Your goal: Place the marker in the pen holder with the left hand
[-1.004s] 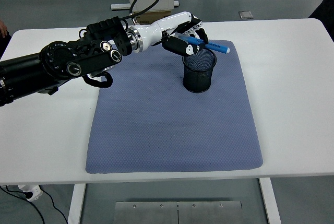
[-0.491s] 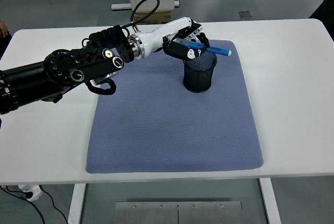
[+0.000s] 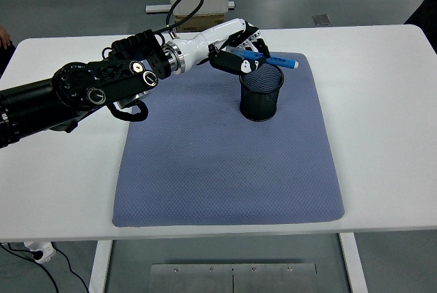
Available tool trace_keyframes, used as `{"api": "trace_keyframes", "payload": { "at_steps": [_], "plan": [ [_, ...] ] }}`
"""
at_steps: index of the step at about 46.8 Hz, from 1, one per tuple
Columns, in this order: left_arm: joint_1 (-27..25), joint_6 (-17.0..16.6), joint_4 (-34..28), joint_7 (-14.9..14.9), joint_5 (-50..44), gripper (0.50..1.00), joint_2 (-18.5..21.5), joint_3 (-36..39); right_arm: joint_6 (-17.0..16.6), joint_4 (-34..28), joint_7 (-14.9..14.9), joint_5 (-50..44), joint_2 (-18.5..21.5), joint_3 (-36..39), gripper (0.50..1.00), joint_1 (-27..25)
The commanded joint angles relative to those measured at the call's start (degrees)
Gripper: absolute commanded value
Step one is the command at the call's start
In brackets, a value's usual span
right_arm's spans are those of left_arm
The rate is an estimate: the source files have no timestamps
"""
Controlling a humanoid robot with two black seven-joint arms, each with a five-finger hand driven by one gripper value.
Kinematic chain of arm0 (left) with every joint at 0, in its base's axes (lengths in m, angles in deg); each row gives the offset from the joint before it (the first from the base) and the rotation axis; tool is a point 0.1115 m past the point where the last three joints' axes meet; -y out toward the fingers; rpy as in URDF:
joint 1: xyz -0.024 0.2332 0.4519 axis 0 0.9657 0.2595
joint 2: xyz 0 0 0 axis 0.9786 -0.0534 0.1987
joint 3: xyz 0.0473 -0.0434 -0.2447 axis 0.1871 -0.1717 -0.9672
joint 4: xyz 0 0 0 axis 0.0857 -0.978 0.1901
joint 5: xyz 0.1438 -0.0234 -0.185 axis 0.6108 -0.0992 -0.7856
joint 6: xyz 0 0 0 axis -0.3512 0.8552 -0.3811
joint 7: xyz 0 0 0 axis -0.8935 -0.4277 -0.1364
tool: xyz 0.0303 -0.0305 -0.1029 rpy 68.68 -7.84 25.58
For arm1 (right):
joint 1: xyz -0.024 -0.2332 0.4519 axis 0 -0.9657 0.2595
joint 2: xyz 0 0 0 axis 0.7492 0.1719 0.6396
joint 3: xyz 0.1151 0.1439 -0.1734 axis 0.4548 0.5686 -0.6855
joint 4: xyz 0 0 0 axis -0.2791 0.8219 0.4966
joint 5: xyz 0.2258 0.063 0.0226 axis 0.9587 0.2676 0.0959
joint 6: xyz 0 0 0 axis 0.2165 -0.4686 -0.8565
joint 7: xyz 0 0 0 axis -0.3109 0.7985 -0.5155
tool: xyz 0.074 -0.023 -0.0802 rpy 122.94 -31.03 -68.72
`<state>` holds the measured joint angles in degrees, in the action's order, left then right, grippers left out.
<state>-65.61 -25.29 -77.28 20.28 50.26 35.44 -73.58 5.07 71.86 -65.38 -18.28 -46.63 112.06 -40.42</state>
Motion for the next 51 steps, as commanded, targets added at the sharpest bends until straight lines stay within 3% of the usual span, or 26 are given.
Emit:
{"api": "trace_keyframes", "payload": {
  "at_steps": [1, 21, 51],
  "plan": [
    [0.0, 0.0, 0.1, 0.0, -0.1, 0.5, 0.1, -0.1, 0.1, 0.0, 0.0, 0.0, 0.0, 0.0, 1.0, 0.0],
    [1.9, -0.1, 0.1, 0.1, -0.4, 0.5, -0.2, -3.1, 0.1, 0.0, 0.0, 0.0, 0.0, 0.0, 1.0, 0.0],
    [3.6, -0.1, 0.1, 2.0, -9.7, 0.5, -0.4, -4.4, 0.1, 0.0, 0.0, 0.0, 0.0, -0.1, 1.0, 0.0]
  ]
}}
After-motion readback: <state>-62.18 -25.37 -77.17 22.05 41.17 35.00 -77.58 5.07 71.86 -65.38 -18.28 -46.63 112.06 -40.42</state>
